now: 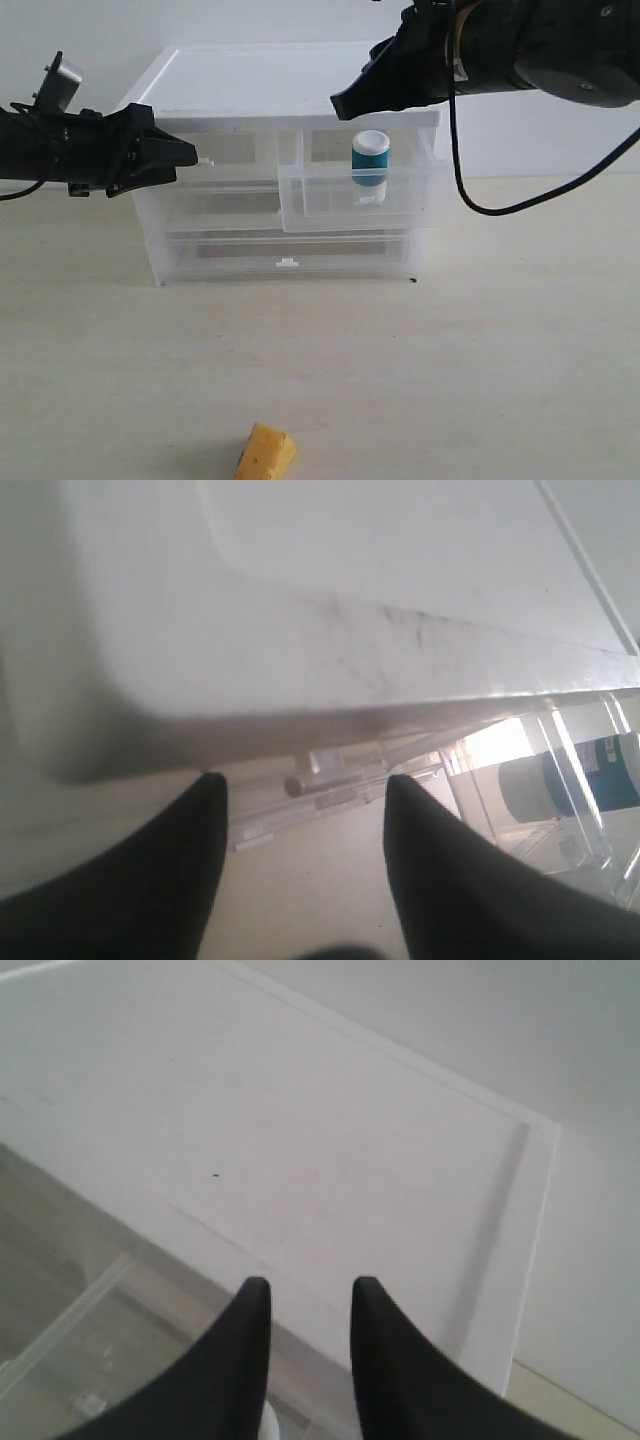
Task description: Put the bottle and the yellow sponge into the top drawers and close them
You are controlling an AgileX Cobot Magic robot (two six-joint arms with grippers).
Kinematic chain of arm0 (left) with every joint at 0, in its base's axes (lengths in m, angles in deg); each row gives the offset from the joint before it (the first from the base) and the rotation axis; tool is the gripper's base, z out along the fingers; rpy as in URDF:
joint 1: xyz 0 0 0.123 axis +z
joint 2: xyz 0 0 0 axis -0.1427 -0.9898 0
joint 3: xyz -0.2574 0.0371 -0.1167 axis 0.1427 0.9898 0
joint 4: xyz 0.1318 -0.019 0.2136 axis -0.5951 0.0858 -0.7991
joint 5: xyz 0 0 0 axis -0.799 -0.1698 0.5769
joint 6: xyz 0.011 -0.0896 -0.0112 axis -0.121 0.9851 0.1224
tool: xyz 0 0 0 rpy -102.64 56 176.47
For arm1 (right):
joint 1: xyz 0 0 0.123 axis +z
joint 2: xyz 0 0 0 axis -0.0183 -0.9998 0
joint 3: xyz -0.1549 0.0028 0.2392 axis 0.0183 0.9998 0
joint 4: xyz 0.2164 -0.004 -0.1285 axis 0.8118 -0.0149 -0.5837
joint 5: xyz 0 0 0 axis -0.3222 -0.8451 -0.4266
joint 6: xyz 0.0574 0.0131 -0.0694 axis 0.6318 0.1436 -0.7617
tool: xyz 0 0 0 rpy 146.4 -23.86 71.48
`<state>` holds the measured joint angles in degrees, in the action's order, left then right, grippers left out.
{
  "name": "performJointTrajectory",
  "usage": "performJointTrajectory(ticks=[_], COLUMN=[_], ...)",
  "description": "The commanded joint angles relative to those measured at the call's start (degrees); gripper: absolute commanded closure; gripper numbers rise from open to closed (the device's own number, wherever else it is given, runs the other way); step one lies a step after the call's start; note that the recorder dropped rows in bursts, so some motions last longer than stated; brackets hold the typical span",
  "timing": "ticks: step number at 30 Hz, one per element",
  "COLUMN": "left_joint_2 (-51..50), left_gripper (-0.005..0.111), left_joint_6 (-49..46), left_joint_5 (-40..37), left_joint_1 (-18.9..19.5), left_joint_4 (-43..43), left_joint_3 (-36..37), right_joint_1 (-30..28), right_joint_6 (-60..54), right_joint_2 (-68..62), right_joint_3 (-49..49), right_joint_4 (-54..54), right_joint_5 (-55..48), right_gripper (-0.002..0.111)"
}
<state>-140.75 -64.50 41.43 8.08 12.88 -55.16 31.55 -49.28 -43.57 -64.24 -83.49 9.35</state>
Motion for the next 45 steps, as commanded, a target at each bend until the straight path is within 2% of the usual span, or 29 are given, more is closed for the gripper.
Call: performJointTrajectory(ticks=[1, 4, 7, 13, 23, 29, 31, 33, 35, 45], left_joint_2=[0.0, 0.0, 0.0, 0.0, 0.0, 0.0, 0.0, 0.0, 0.0, 0.0], left_gripper=[0.059, 0.059, 0.059, 0.059, 0.059, 0.059, 0.059, 0.059, 0.059, 0.059], left_joint_6=[-0.6, -0.6, -0.6, -0.6, -0.6, -0.6, -0.6, -0.6, -0.6, -0.6], left_joint_5=[3.4, 3.4, 3.4, 3.4, 3.2, 3.2, 3.2, 3.4, 3.4, 3.4], left_joint_1=[0.3, 0.3, 0.3, 0.3, 0.3, 0.3, 0.3, 0.3, 0.3, 0.3], left_joint_4=[1.9, 1.9, 1.9, 1.6, 1.5, 1.5, 1.5, 1.5, 1.5, 1.5], left_joint_3=[-0.7, -0.7, -0.7, -0.7, -0.7, -0.7, -0.7, -0.7, -0.7, -0.7], right_joint_1=[0.0, 0.0, 0.0, -0.2, -0.3, -0.3, 0.0, 1.7, 3.0, 3.2], right_joint_6=[0.4, 1.5, 1.5, 1.7, -0.9, -1.5, -1.6, -6.2, -9.6, -10.2], right_joint_2=[-0.7, -2.7, -4.8, -5.6, -5.6, -5.5, -5.5, -4.8, -4.1, -2.6], right_joint_3=[0.1, 0.1, 0.1, 0.1, -2.1, -2.1, -2.1, -2.1, -2.1, -2.1], right_joint_4=[2.0, 3.0, 4.7, 4.7, 3.3, 3.6, 7.0, 17.2, 22.8, 24.6], right_joint_5=[0.0, 0.7, 3.5, 2.7, -10.1, -12.6, -10.7, -3.5, 0.6, -0.5], right_gripper=[0.092, 0.102, 0.106, 0.106, 0.106, 0.106, 0.106, 0.106, 0.106, 0.106])
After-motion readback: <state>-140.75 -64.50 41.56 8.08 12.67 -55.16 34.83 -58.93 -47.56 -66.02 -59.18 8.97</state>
